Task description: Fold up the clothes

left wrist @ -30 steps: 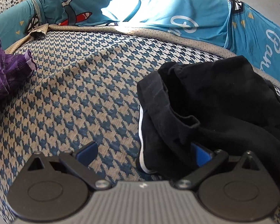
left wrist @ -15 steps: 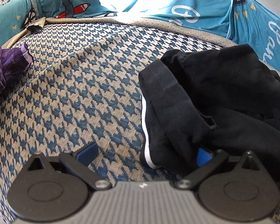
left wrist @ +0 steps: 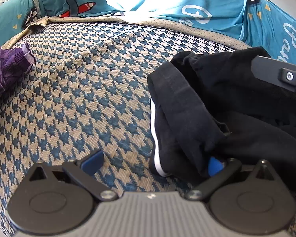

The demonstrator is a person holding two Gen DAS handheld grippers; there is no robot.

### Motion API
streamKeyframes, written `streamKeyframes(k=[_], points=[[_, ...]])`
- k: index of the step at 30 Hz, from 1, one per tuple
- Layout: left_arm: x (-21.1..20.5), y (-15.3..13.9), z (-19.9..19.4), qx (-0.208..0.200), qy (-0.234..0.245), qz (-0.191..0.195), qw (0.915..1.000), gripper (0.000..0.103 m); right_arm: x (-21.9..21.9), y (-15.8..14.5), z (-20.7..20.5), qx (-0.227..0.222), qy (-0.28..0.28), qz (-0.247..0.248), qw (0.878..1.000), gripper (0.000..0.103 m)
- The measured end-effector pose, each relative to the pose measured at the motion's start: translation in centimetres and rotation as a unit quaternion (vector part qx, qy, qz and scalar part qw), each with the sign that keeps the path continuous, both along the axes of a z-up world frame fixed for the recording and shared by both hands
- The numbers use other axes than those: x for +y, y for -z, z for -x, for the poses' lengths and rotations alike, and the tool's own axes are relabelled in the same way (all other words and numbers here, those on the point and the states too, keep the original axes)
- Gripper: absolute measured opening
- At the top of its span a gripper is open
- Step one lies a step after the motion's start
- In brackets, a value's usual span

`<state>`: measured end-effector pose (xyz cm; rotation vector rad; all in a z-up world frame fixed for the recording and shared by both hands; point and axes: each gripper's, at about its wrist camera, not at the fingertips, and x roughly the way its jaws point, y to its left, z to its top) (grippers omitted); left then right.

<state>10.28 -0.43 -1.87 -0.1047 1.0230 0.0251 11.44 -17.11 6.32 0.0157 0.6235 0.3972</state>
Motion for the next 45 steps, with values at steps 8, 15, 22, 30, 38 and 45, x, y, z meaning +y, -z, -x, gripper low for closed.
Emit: streamKeyframes(k=[8, 15, 22, 30, 38, 45], points=[[0.0, 0.1, -0.1, 0.001, 0.002, -0.002, 1.0000, 0.103, 1.8, 2.1, -1.7, 0.028, -0.043, 0.032, 0.998, 0.068], [-0.2, 0.1, -0.1, 0.002, -0.002, -0.007, 1.0000, 0.103, 2.8, 3.7, -1.7, 0.013, -0.042, 0.106, 0.993, 0.040], [-0.5, -0.2, -0.1, -0.005, -0.005, -0.019, 0.9998, 0.103, 0.6, 2.4, -2.3, 0.008, 0.017, 0.048, 0.999, 0.009], [-1.3, -1.1, -0.1, -0.032, -0.002, -0.041, 0.9987, 0.103, -5.6, -1.3, -1.9, -0.047, 0.158, -0.014, 0.986, 0.007], [-1.9, -2.0, -0.1, -0.062, -0.001, -0.035, 0.9974, 0.103, -15.0, -2.9, -0.2, -0.053, 0.308, -0.062, 0.948, 0.006], [-2.8, -2.0, 0.1, -0.070, 0.017, -0.022, 0.9972, 0.103, -20.8, -3.3, 2.0, -0.053, 0.417, -0.049, 0.906, 0.006]])
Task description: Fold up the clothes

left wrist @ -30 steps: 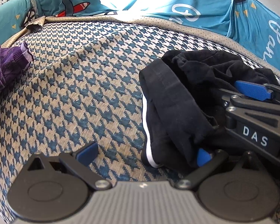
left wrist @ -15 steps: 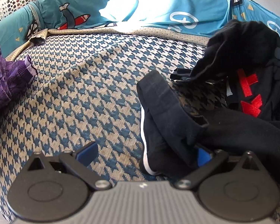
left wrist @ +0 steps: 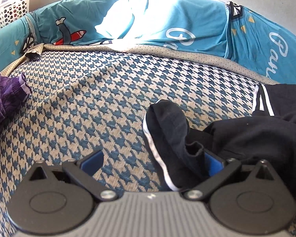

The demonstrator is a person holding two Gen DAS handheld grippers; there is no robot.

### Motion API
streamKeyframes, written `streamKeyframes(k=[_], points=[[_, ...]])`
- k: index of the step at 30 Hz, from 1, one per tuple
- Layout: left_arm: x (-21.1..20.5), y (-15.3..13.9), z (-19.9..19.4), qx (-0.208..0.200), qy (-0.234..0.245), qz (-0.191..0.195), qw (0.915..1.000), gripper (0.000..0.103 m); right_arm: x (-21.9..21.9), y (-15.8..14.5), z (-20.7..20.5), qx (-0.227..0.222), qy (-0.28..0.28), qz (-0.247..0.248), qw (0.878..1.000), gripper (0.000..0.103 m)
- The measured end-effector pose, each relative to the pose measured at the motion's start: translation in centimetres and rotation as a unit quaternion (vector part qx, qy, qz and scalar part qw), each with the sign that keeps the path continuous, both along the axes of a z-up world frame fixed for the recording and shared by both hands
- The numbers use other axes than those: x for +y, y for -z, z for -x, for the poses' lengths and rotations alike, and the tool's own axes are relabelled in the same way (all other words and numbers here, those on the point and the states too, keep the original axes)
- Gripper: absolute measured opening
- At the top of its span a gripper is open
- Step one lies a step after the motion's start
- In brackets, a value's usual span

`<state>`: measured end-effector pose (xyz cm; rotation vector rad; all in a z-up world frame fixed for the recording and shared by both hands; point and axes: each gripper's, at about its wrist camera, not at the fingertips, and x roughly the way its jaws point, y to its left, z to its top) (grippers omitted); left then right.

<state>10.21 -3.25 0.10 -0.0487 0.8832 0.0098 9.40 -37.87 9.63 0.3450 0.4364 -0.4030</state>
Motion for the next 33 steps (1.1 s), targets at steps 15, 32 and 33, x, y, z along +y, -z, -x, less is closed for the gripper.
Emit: streamKeyframes(k=[15, 32, 33], points=[[-1.1, 0.6, -0.3, 0.009, -0.007, -0.013, 0.9999, 0.103, -7.7, 2.0, 3.2, 0.105, 0.079, -0.034, 0.991, 0.034], [-1.0, 1.0, -0.5, 0.019, -0.019, -0.035, 0.9990, 0.103, -10.3, 1.3, 7.9, 0.119, 0.086, -0.037, 0.988, 0.053], [-1.0, 1.0, -0.5, 0.019, -0.020, -0.037, 0.9989, 0.103, -9.8, 1.1, 7.9, 0.112, 0.072, -0.041, 0.990, 0.053]])
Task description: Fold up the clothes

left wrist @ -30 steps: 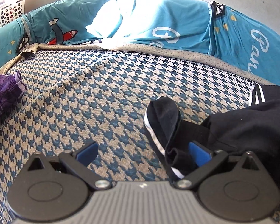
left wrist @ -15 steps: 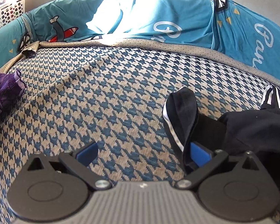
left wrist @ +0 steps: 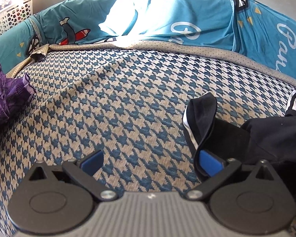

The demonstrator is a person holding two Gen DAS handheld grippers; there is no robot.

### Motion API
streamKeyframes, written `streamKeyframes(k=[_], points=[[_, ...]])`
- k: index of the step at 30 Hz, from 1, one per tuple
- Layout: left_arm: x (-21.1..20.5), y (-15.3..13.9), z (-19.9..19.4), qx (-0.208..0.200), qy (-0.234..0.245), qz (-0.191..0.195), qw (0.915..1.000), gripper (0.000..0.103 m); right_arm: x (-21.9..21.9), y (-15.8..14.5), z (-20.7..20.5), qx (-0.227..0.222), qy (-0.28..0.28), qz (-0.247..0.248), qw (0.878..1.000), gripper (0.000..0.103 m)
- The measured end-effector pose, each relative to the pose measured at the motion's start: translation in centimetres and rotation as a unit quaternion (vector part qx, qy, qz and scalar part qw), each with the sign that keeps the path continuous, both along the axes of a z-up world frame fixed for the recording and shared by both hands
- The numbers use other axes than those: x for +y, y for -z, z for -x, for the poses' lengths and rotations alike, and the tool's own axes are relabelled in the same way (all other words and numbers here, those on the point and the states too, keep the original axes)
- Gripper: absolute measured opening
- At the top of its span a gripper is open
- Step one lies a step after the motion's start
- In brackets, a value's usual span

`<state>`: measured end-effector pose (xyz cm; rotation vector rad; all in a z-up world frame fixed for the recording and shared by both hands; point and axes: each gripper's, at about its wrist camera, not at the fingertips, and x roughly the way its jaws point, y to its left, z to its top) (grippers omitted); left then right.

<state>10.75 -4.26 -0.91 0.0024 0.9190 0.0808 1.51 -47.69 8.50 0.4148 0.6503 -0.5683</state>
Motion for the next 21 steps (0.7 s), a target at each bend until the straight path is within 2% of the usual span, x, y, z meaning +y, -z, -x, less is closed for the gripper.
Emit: streamKeyframes(k=[6, 10, 13, 17, 21], points=[[0.0, 0.2, 0.0, 0.006, -0.001, -0.008, 0.9999, 0.103, 4.1, -0.9, -0.7, -0.039, -0.097, -0.039, 0.994, 0.053], [-0.1, 0.3, 0.2, 0.009, 0.003, -0.006, 0.9999, 0.103, 8.1, -1.2, -1.0, -0.059, -0.176, -0.046, 0.982, 0.053], [-0.1, 0.3, 0.4, 0.014, 0.007, 0.001, 0.9999, 0.103, 11.2, -1.2, -1.6, -0.066, -0.249, -0.047, 0.965, 0.053], [0.0, 0.1, 0.5, 0.013, 0.015, 0.004, 0.9998, 0.103, 15.5, -1.0, -2.7, -0.070, -0.333, -0.011, 0.940, 0.053], [0.7, 0.2, 0.4, 0.019, 0.015, 0.009, 0.9997, 0.103, 18.8, -0.5, -3.6, -0.072, -0.393, 0.017, 0.917, 0.054]])
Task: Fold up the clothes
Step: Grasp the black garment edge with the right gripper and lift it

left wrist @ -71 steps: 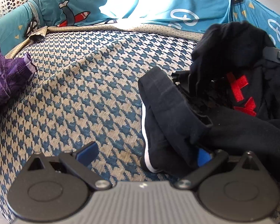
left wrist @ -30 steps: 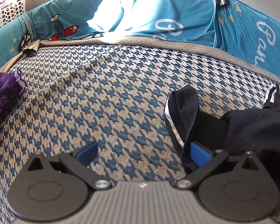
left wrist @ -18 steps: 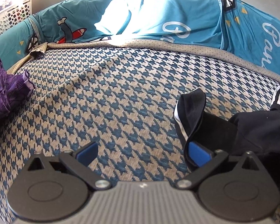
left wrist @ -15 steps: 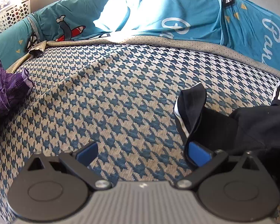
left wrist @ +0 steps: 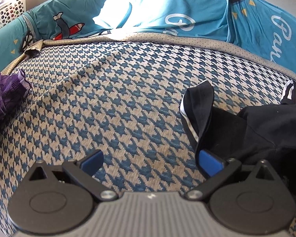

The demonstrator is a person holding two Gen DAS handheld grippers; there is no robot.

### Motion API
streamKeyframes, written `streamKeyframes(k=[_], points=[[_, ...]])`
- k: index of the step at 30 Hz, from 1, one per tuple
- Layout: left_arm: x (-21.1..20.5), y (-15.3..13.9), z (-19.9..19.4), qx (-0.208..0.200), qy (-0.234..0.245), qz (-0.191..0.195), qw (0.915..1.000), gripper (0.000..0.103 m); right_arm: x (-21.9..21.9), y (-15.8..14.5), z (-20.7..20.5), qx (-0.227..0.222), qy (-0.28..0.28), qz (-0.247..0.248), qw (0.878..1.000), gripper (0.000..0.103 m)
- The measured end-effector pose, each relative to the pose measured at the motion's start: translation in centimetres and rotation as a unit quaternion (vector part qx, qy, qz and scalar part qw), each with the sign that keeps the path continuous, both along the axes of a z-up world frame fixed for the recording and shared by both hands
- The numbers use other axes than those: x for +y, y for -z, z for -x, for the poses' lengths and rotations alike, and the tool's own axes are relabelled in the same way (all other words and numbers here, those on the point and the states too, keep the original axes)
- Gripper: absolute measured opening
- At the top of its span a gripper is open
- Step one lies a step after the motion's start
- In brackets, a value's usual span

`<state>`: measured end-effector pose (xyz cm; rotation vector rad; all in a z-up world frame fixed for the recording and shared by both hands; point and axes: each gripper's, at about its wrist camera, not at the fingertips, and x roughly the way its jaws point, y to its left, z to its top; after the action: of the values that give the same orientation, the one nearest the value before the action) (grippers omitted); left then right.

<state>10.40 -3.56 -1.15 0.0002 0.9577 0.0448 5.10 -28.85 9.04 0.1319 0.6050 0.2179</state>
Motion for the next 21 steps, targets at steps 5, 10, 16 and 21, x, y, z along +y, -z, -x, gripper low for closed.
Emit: streamKeyframes(k=[5, 10, 16, 21], points=[[0.8, -0.1, -0.2, 0.002, -0.008, 0.006, 0.9999, 0.103, 2.2, 1.2, -1.9, 0.009, -0.033, 0.019, 0.999, 0.058], [1.2, -0.3, -0.2, 0.002, -0.007, 0.010, 0.9999, 0.103, 3.5, 2.7, -3.0, 0.032, -0.052, 0.040, 0.997, 0.062], [1.7, -0.3, -0.4, 0.003, -0.014, 0.010, 0.9998, 0.103, 5.4, 4.4, -2.5, 0.047, -0.108, 0.080, 0.990, 0.071], [2.1, -0.3, -0.5, 0.002, -0.019, 0.010, 0.9998, 0.103, 7.3, 5.7, -1.9, 0.054, -0.156, 0.124, 0.978, 0.072]])
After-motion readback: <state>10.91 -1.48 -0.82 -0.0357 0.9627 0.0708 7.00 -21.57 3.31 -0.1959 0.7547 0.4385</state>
